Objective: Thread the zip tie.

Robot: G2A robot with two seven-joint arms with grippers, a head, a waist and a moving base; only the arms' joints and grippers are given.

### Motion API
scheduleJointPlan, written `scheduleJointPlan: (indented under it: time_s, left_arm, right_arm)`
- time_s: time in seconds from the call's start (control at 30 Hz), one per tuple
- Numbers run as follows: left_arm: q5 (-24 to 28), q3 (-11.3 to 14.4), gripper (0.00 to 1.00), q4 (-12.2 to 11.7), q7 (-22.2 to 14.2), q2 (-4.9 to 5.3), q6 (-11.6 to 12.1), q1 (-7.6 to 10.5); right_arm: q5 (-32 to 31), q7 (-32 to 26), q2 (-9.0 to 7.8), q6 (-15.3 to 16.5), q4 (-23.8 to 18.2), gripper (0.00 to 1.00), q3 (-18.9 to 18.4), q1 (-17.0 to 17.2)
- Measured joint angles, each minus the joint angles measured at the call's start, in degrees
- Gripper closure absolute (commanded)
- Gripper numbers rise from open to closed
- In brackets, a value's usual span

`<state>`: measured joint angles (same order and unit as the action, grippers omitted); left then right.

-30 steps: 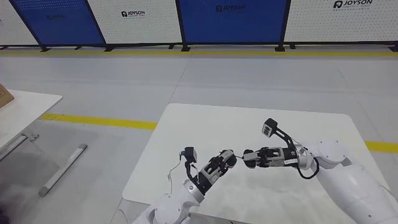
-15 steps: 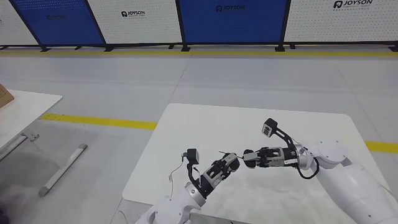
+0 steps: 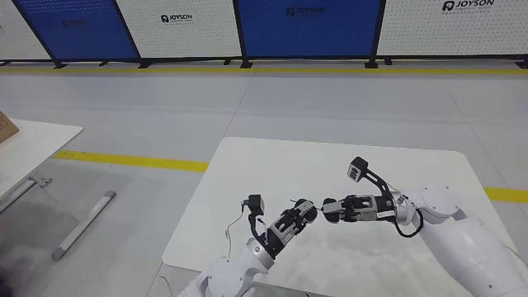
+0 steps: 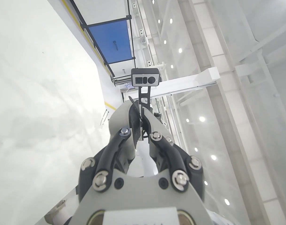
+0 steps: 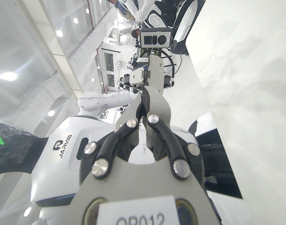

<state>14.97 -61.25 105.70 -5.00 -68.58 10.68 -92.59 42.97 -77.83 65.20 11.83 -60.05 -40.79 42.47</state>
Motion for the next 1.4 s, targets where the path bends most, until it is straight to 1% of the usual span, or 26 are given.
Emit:
scheduleJointPlan:
  time_s: [0.03, 0.2, 0.37, 0.4, 0.67, 0.7, 0.73, 0.87, 1.0, 1.2, 1.4]
  left_arm:
    - [0.0, -0.1, 0.94, 0.1, -0.1, 0.01, 0.1, -0.13]
    - [-0.3, -0.5, 0.91, 0.4, -0.4, 0.11, 0.6, -0.76]
    - [-0.4, -0.7, 0.96, 0.4, -0.5, 0.12, 0.7, -0.96]
    - [-0.4, -0.7, 1.0, 0.4, -0.5, 0.12, 0.7, -0.97]
    - [-0.9, -0.6, 1.0, 0.2, -0.6, 0.07, 0.3, -0.75]
    - [-1.1, -0.6, 1.0, 0.2, -0.5, 0.05, 0.4, -0.76]
    - [-1.4, -0.5, 1.0, 0.2, -0.3, 0.04, 0.4, -0.78]
    - [-1.8, -0.4, 1.0, 0.4, 0.1, -0.01, 0.4, -0.87]
    - [-2.2, -0.4, 1.0, 0.6, 0.7, -0.03, 0.0, -1.0]
    - [-2.9, -0.6, 1.0, 0.8, 3.2, -0.18, -2.4, -0.78]
    - [-5.2, -1.4, 1.0, 0.3, 4.9, -0.12, -5.5, -0.89]
  right_arm:
    - [0.0, 0.0, 0.0, 0.0, 0.0, 1.0, 0.0, 0.0]
    - [0.0, 0.0, 0.0, 0.0, 0.0, 1.0, 0.0, 0.0]
    - [0.0, 0.0, 0.0, 0.0, 0.0, 1.0, 0.0, 0.0]
    - [0.0, 0.0, 0.0, 0.0, 0.0, 1.0, 0.0, 0.0]
    - [0.0, 0.0, 0.0, 0.0, 0.0, 1.0, 0.0, 0.0]
    - [0.0, 0.0, 0.0, 0.0, 0.0, 0.75, 0.0, 0.0]
    - [0.0, 0.0, 0.0, 0.0, 0.0, 0.0, 0.0, 0.0]
    - [-1.0, 2.4, -0.17, -0.6, -1.7, 0.0, -0.8, 1.2]
    - [-0.8, 2.7, -0.58, -0.7, -2.5, 0.0, -2.6, 2.5]
    - [-0.9, 2.2, -1.4, -1.0, -3.3, 0.0, -5.5, 4.4]
    - [-1.2, 1.7, -2.62, -0.1, -5.0, 0.0, -9.4, 7.1]
